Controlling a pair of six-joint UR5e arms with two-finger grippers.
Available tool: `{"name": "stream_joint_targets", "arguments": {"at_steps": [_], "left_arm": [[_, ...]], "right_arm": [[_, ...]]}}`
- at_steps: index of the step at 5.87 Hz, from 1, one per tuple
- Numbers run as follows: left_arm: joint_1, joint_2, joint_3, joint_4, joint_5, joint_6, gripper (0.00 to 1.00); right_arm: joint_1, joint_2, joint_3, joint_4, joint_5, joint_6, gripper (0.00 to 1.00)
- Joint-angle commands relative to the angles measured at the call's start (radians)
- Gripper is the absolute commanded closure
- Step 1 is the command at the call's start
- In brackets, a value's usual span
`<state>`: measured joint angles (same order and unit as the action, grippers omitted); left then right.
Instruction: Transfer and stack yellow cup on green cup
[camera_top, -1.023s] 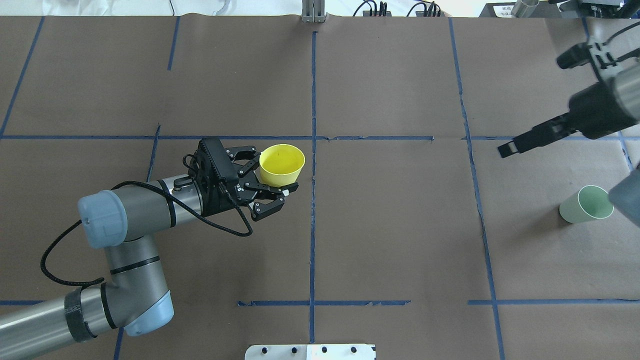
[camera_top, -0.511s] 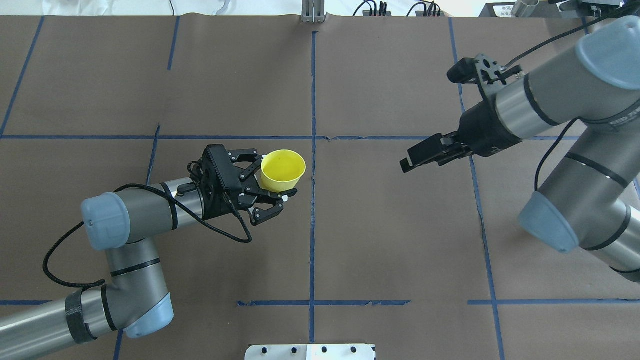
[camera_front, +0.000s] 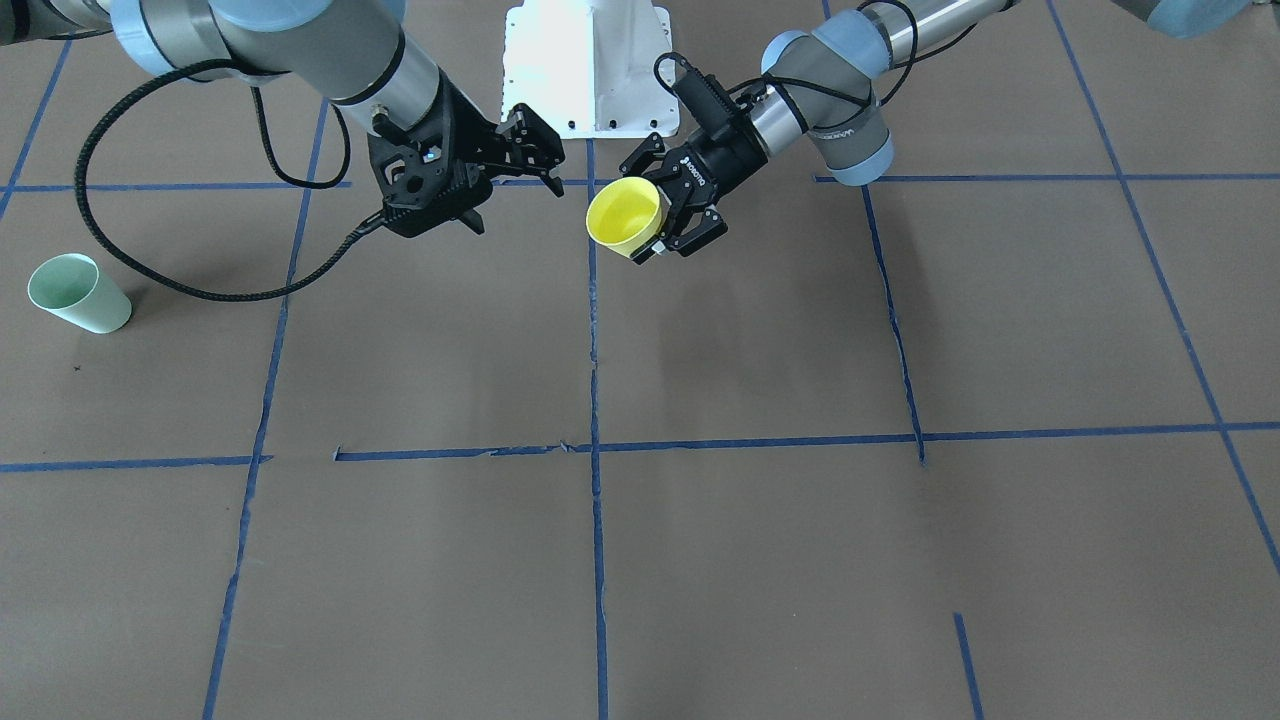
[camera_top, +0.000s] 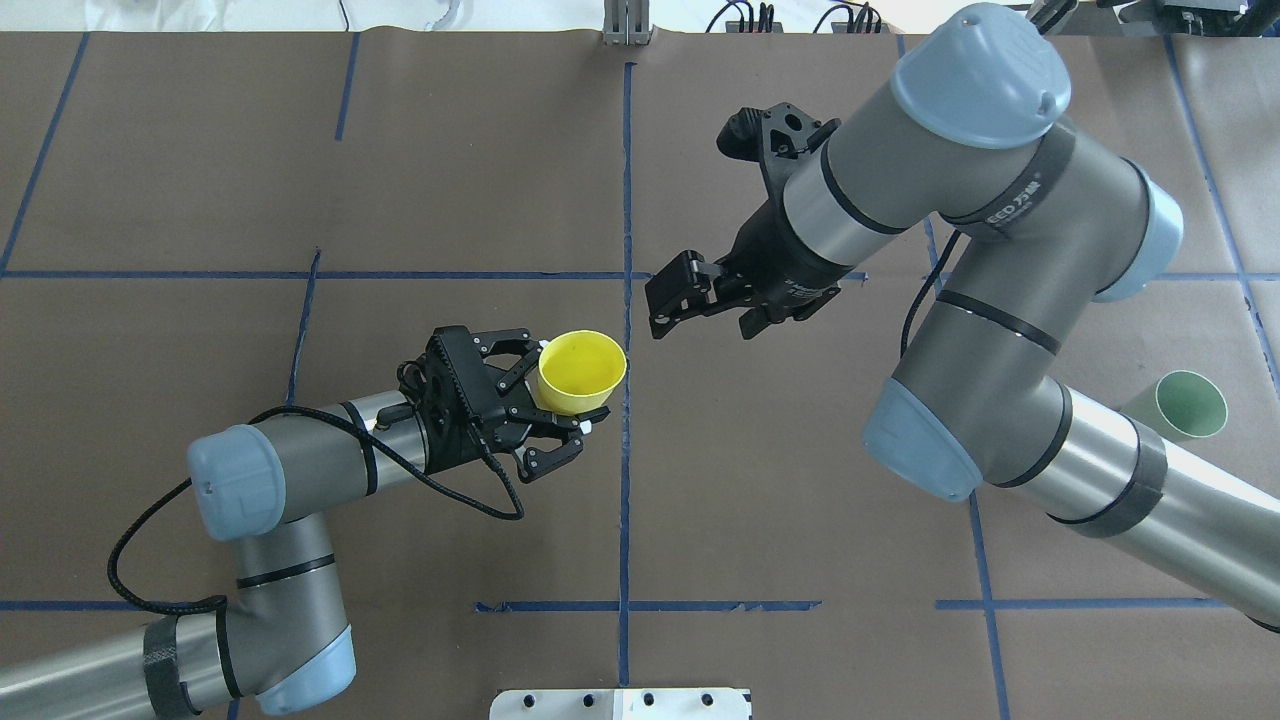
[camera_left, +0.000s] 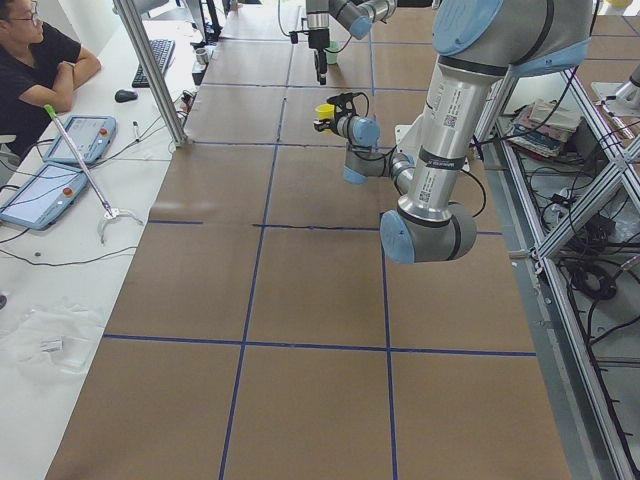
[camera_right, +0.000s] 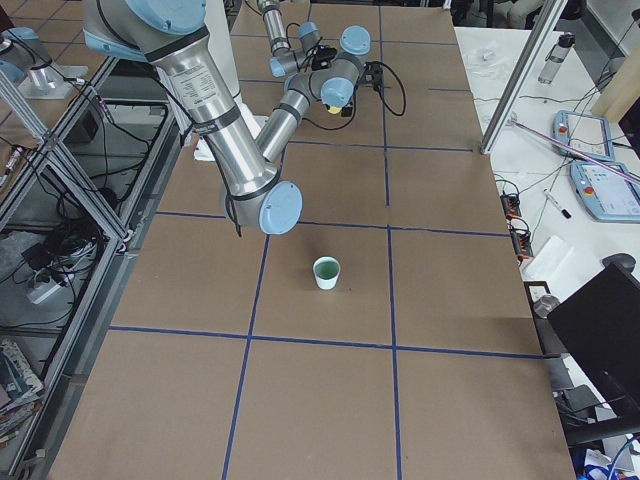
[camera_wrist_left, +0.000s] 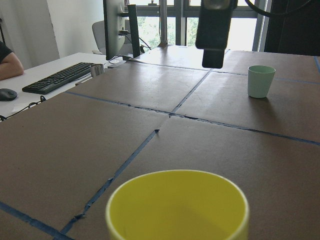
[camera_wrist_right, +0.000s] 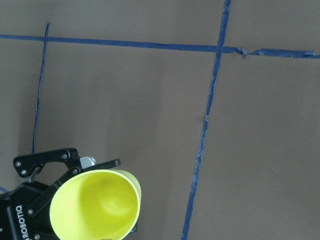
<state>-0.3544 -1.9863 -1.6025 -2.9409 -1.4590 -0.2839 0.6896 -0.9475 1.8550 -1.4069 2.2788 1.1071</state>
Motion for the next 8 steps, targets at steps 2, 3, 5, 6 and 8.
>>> {"name": "stream_joint_targets", "arguments": {"at_steps": [2,3,5,6,8], "left_arm": [[0.008,-0.002,-0.004,-0.007,0.016,0.002,0.92],[0.009,-0.002,-0.008,-0.007,0.017,0.0,0.91],[0.023,-0.002,-0.011,-0.003,0.017,0.002,0.83],[0.025,-0.003,-0.013,-0.001,0.017,0.0,0.83],[0.031,-0.005,-0.014,-0.001,0.023,0.0,0.83]], "right_arm": [[-0.062,0.013,-0.008,0.003,-0.046,0.03,0.01],[-0.076,0.013,-0.008,0.005,-0.077,0.03,0.01],[-0.082,0.015,-0.016,0.006,-0.096,0.028,0.01],[-0.091,0.022,-0.025,0.006,-0.126,0.028,0.02],[-0.1,0.055,-0.069,0.009,-0.131,0.034,0.05]]}}
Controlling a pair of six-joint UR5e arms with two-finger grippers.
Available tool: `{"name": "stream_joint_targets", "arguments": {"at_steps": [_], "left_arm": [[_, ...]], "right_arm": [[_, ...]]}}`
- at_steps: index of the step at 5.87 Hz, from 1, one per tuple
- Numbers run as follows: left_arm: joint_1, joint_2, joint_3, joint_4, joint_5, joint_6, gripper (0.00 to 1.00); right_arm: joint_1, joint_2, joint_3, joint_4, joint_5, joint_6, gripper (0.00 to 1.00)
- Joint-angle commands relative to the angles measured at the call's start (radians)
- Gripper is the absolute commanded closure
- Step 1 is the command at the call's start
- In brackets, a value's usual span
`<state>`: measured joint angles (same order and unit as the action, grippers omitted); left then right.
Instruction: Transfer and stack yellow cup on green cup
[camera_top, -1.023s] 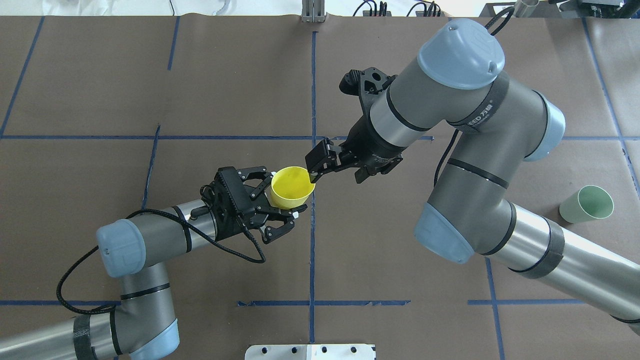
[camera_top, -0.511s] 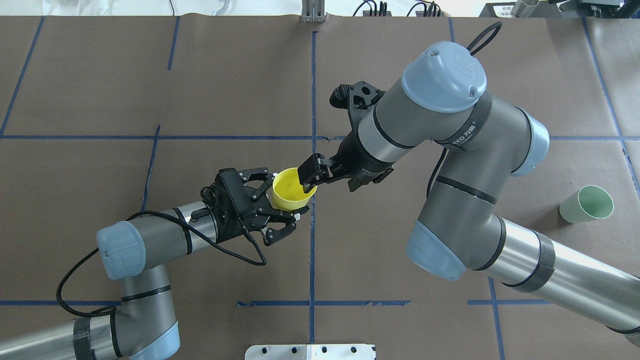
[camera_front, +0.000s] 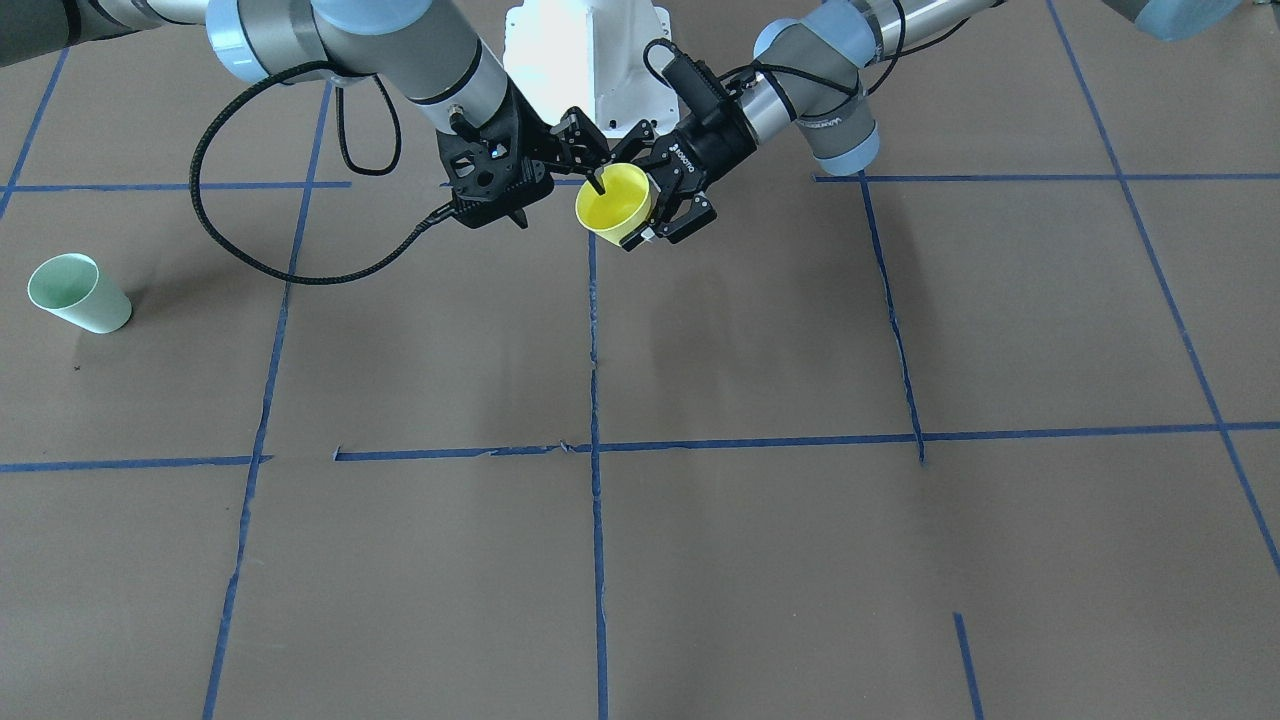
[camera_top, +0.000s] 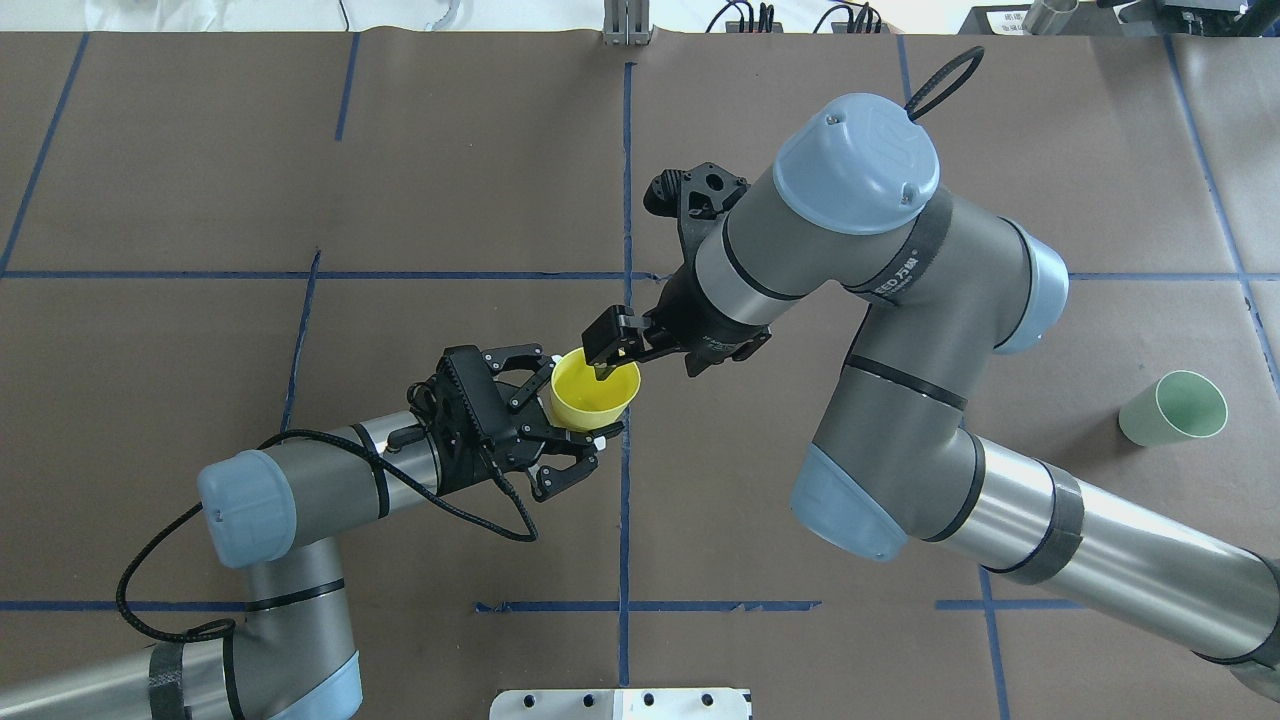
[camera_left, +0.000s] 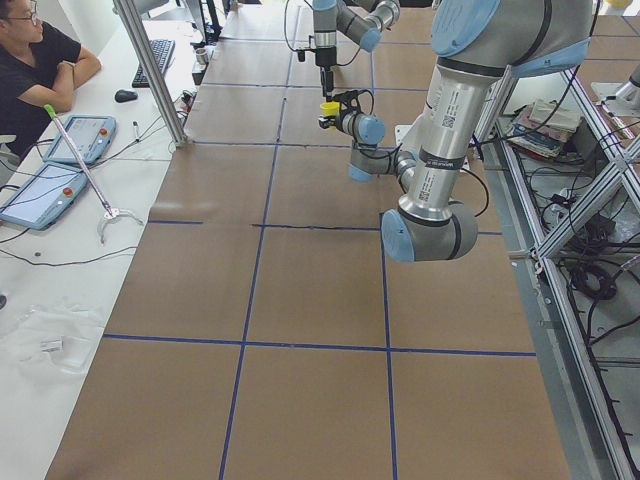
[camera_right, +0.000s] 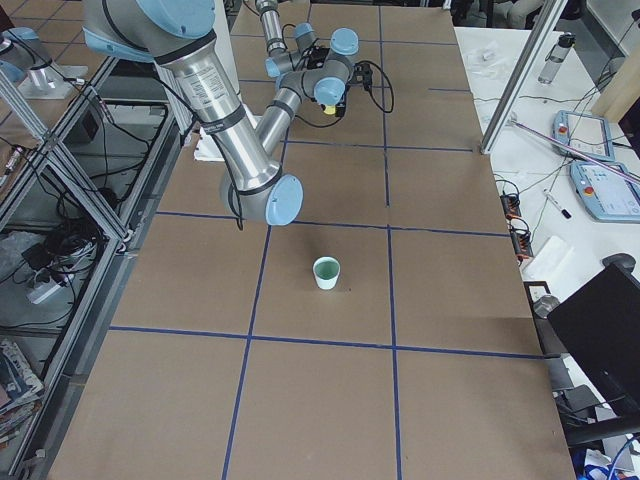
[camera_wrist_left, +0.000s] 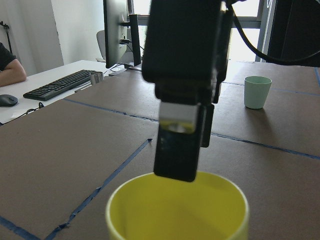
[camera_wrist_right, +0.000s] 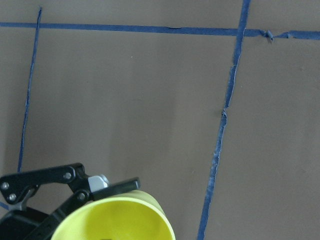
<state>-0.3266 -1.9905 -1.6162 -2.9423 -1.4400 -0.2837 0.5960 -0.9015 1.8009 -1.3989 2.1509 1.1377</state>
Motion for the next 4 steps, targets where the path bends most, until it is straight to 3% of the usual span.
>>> {"name": "stream_joint_targets", "arguments": {"at_steps": [1,2,3,4], "left_arm": [[0.004,-0.005,-0.001,0.0,0.004,0.0,0.83],[0.005,-0.008,-0.001,0.002,0.004,0.0,0.82],[0.005,-0.008,-0.001,0.002,0.004,0.0,0.83],[0.005,-0.008,-0.001,0.002,0.004,0.003,0.67]], "right_arm": [[-0.021,0.009,-0.015,0.001,-0.003,0.005,0.07],[-0.031,0.007,-0.014,0.001,-0.003,0.007,0.1],[-0.035,0.007,-0.014,0.001,-0.003,0.005,0.21],[-0.035,0.007,-0.012,0.003,-0.002,-0.001,0.41]]}}
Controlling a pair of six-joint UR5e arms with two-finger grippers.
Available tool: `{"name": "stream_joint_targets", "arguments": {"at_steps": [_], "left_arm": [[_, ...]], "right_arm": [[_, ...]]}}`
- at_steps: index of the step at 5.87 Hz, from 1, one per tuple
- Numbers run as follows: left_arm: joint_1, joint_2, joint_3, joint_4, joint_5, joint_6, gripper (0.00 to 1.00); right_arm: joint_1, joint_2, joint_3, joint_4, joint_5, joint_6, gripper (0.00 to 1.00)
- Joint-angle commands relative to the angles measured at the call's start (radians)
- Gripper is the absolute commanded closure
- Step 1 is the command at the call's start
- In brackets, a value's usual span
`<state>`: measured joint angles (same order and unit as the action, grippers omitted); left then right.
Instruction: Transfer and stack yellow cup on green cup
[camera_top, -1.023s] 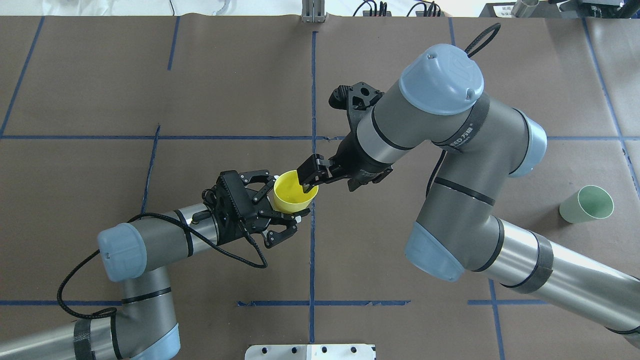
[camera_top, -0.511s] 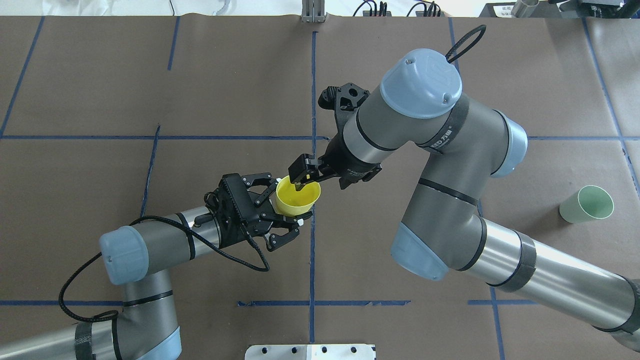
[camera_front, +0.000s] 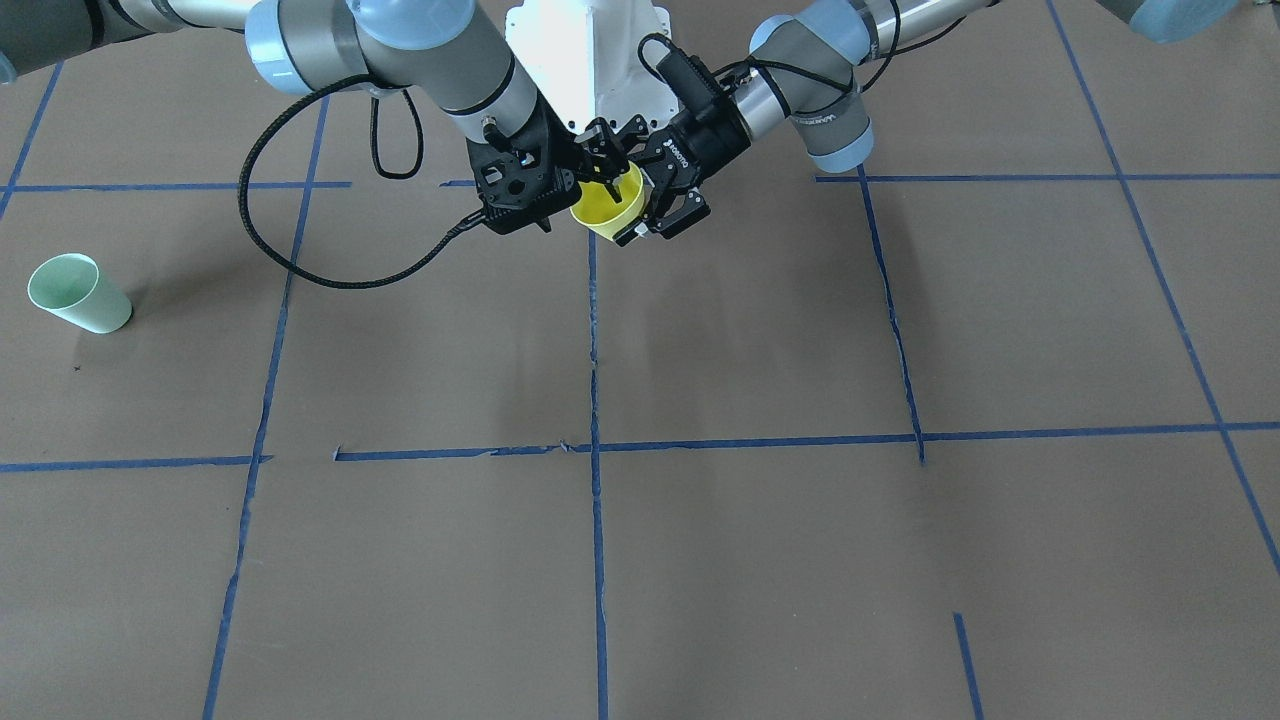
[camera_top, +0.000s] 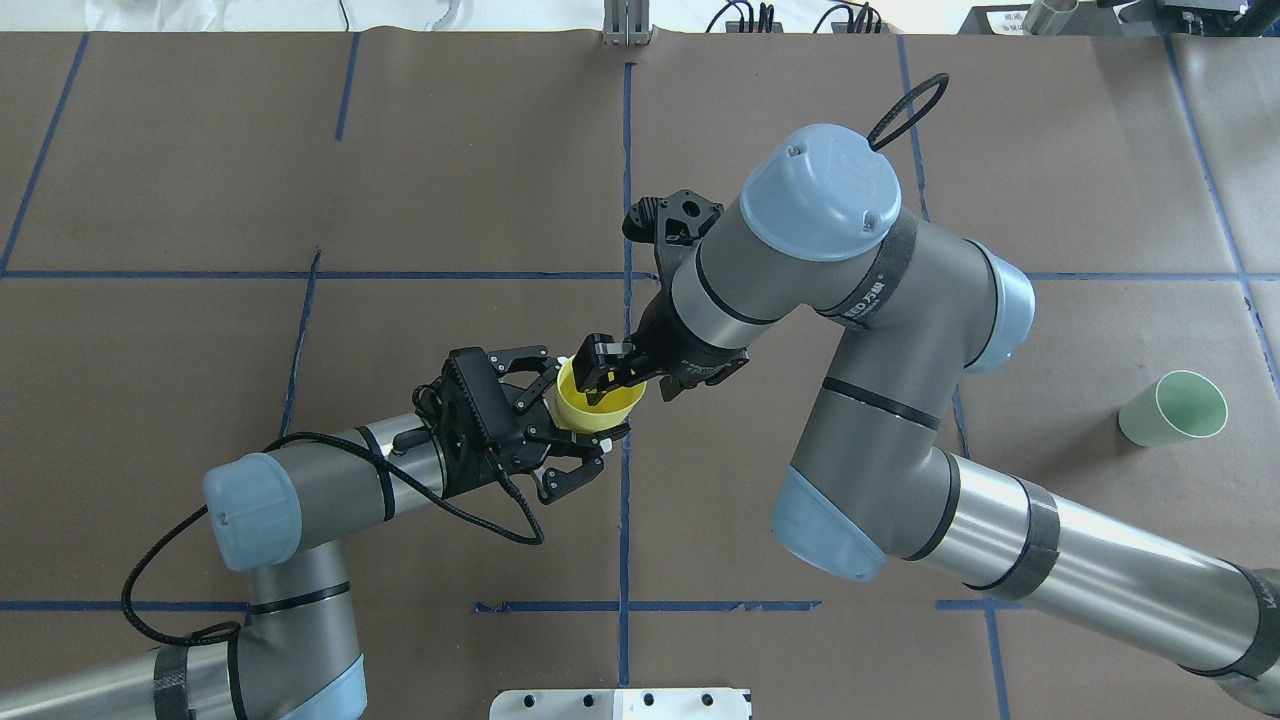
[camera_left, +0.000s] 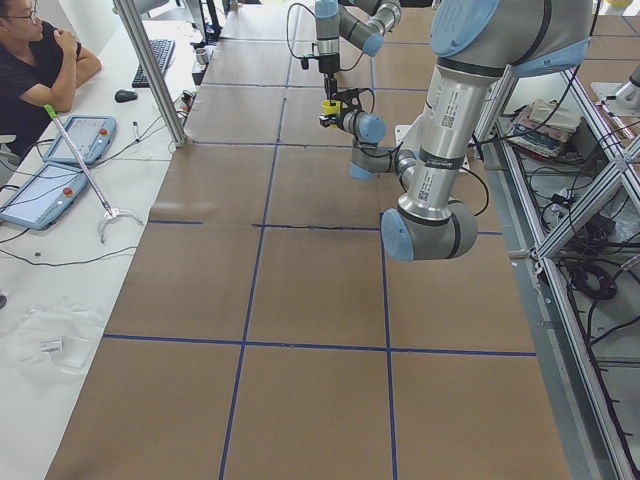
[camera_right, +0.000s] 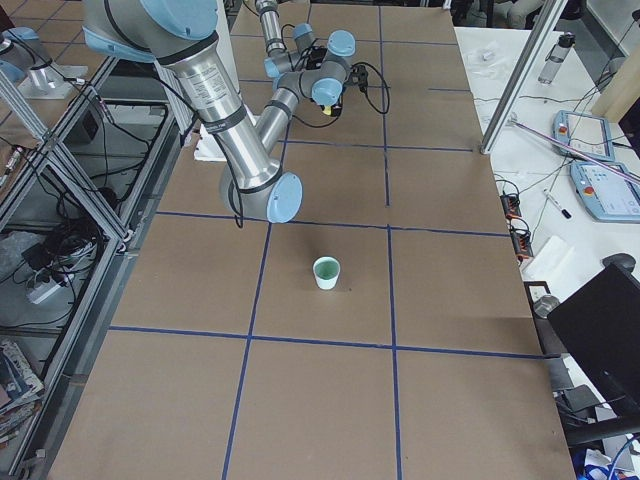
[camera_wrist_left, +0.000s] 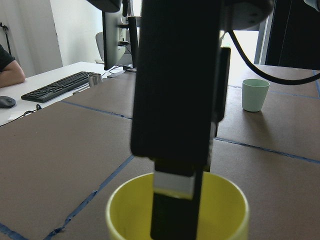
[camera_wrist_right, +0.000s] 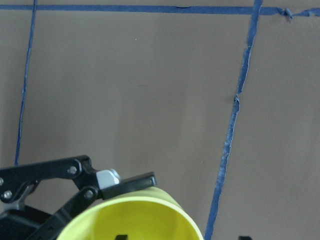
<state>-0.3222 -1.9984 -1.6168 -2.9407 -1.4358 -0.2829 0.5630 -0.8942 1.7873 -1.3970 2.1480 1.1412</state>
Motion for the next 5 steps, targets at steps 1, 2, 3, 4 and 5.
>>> {"name": "stream_joint_targets", "arguments": {"at_steps": [1,2,3,4,5], "left_arm": [[0.0,0.0,0.0,0.0,0.0,0.005,0.59],[0.0,0.0,0.0,-0.001,0.0,0.002,0.33],[0.0,-0.003,0.0,-0.008,0.0,-0.001,0.17],[0.0,-0.008,-0.002,-0.011,-0.001,-0.001,0.0],[0.0,-0.008,-0.002,-0.012,0.0,-0.001,0.0]], "right_arm": [[0.0,-0.003,0.003,0.001,0.001,-0.011,0.76],[0.002,-0.003,0.007,0.003,0.0,-0.009,1.0],[0.003,-0.003,0.007,0.003,-0.002,0.002,1.0],[0.006,-0.002,0.006,0.001,-0.003,0.006,1.0],[0.008,-0.003,0.007,0.001,-0.005,0.017,1.0]]}}
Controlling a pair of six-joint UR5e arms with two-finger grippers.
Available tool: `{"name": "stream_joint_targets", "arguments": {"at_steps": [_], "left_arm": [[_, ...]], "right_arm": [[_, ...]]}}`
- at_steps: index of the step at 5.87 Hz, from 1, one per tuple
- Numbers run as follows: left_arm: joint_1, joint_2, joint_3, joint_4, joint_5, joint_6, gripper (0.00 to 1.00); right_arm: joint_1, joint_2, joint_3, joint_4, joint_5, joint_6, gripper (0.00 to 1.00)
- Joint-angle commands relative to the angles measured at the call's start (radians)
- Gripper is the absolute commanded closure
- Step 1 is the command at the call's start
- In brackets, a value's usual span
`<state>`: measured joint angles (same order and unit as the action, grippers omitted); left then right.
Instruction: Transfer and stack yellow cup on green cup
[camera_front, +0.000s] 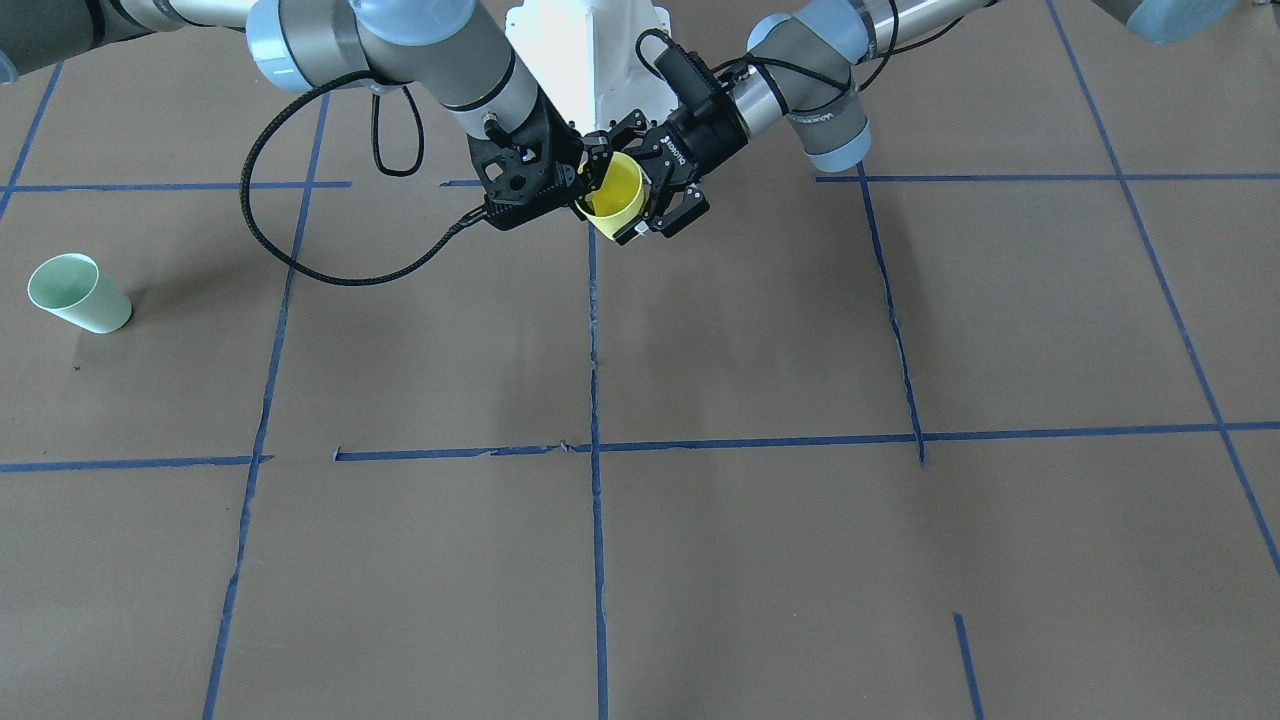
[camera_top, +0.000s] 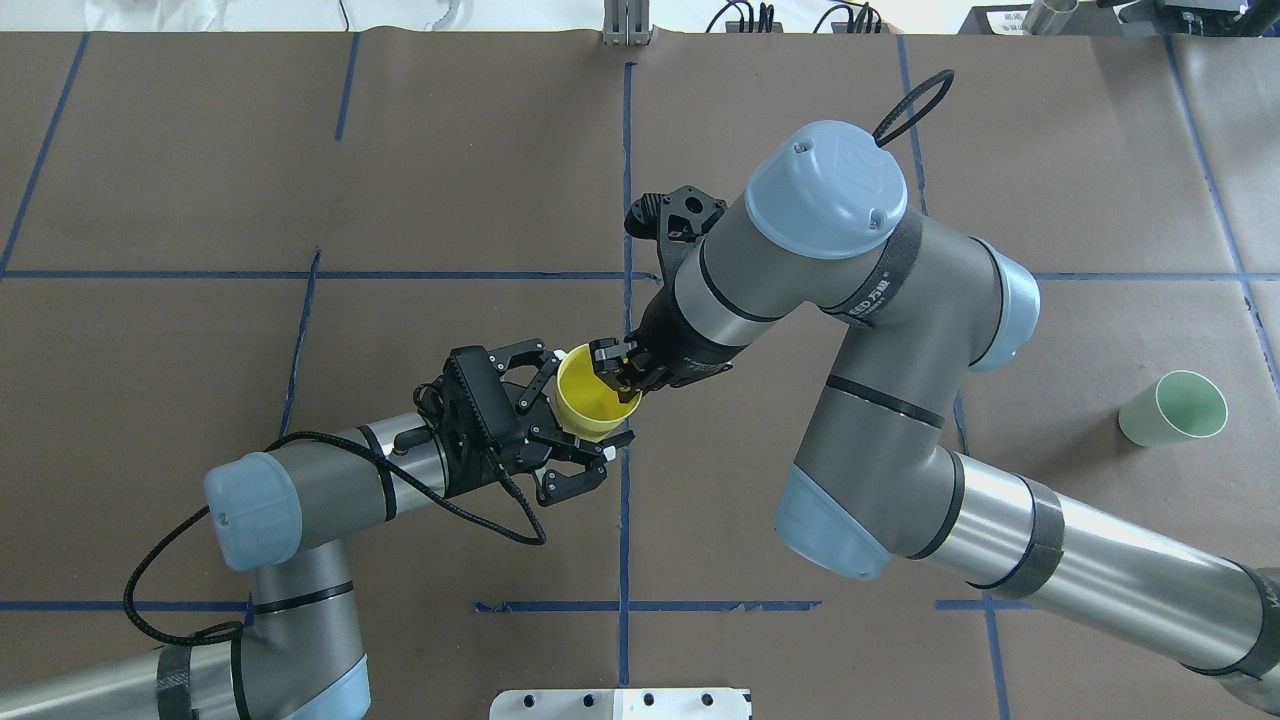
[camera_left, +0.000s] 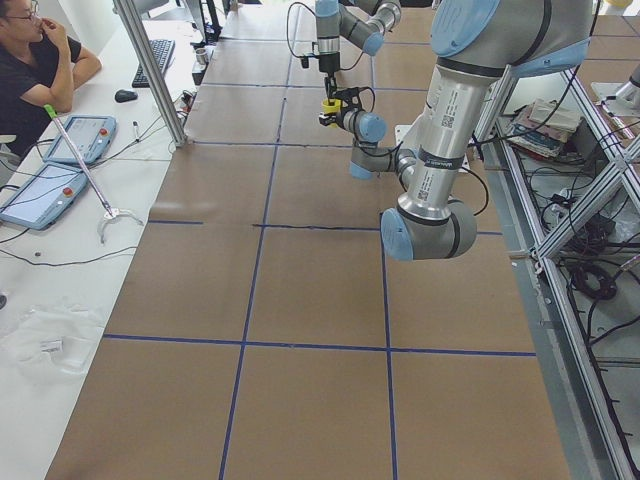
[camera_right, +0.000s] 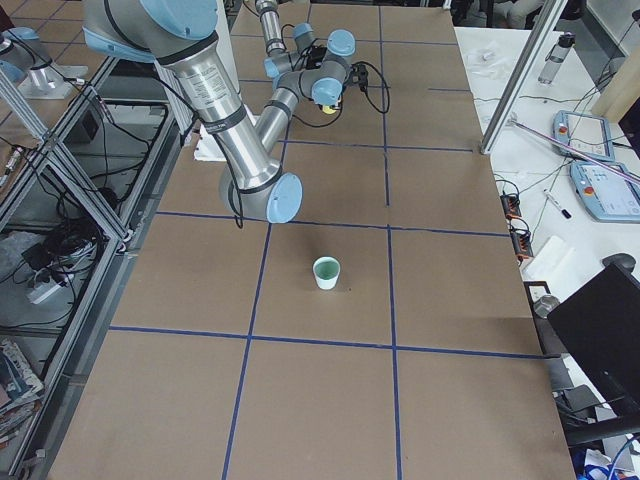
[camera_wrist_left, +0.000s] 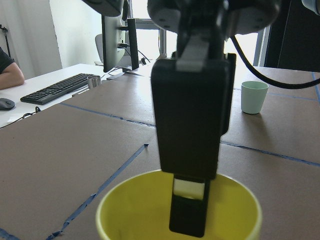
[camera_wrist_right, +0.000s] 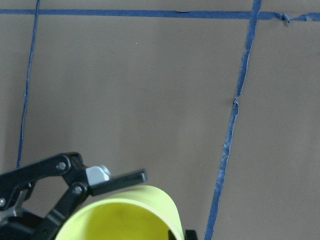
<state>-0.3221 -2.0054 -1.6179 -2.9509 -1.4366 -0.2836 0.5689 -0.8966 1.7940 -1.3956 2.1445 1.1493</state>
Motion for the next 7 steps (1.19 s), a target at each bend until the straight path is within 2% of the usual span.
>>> {"name": "stream_joint_targets", "arguments": {"at_steps": [1,2,4,5,6,7], "left_arm": [[0.0,-0.001,0.0,-0.002,0.001,-0.002,0.0],[0.0,-0.001,0.0,-0.002,0.001,-0.002,0.0],[0.0,-0.01,0.0,0.003,0.001,-0.002,0.0],[0.0,-0.012,0.001,0.007,0.001,-0.003,0.0],[0.0,-0.012,0.0,0.009,0.002,-0.003,0.0],[0.001,-0.018,0.0,0.012,0.016,-0.003,0.0]], "right_arm": [[0.008,-0.004,0.001,-0.002,-0.001,0.021,1.0],[0.017,-0.007,0.011,-0.005,-0.001,0.08,1.0],[0.046,-0.068,0.069,-0.013,-0.088,0.179,1.0],[0.084,-0.086,0.074,-0.014,-0.097,0.229,1.0],[0.136,-0.15,0.111,-0.016,-0.095,0.28,1.0],[0.176,-0.27,0.172,-0.016,-0.095,0.297,1.0]]}}
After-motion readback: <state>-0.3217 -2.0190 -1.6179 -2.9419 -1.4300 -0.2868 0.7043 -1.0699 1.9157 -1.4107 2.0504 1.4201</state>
